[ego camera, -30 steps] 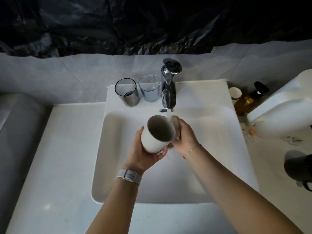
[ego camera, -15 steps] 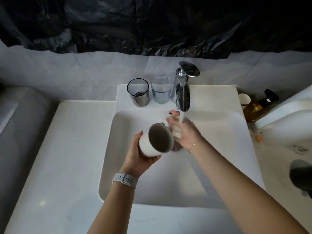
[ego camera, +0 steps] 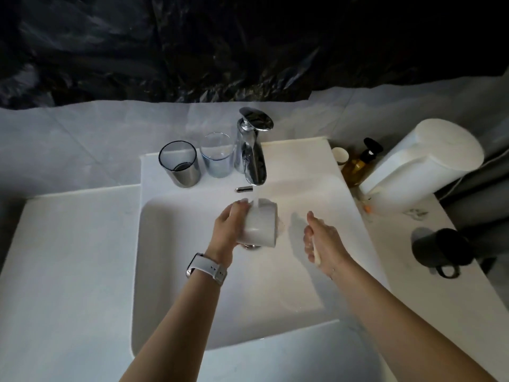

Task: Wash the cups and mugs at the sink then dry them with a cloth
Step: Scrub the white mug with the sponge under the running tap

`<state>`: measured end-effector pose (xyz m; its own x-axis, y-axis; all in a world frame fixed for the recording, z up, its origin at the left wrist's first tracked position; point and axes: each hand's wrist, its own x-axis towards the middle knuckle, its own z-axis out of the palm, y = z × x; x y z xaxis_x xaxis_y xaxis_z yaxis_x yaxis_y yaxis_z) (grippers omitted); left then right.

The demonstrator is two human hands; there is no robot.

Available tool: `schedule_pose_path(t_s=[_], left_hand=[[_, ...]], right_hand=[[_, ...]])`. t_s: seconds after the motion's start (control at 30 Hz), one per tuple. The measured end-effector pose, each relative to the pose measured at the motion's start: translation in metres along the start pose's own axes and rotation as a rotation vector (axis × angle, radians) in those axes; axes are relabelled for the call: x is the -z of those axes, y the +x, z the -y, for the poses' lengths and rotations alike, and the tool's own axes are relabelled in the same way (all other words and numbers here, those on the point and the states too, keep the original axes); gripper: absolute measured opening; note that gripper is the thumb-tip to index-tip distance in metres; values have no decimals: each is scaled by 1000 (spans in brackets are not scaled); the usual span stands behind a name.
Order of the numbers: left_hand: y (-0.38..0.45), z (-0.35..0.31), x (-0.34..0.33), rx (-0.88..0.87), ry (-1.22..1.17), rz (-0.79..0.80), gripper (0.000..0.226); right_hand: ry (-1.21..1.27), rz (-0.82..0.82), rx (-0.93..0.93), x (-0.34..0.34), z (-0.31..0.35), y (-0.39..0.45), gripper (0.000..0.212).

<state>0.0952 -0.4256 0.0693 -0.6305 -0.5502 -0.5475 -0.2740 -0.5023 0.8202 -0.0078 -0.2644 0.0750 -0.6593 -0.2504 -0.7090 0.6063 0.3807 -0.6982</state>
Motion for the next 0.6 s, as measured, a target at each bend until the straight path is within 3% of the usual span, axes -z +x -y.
schedule_pose_path(t_s=[0.1, 0.2, 0.3, 0.4, 0.5, 0.6], left_hand=[[-4, 0, 0, -154, 302, -92, 46], [-12, 2, 3, -364, 700, -212, 46], [-27, 3, -1, -534, 961, -326, 61], [-44, 3, -11, -628, 1073, -413, 75], [-58, 4, -18, -681, 1102, -457, 67], [-65, 2, -22, -539, 804, -419, 50]], right_hand=[[-119, -42, 43, 13, -3, -4, 46], [-213, 11, 82, 21, -6, -9, 47], [-326, 90, 198, 26, -11, -11, 46], [-425, 185, 324, 32, -8, -15, 41], [-458, 238, 402, 40, 0, -18, 29], [-461, 262, 426, 47, 9, -22, 25]])
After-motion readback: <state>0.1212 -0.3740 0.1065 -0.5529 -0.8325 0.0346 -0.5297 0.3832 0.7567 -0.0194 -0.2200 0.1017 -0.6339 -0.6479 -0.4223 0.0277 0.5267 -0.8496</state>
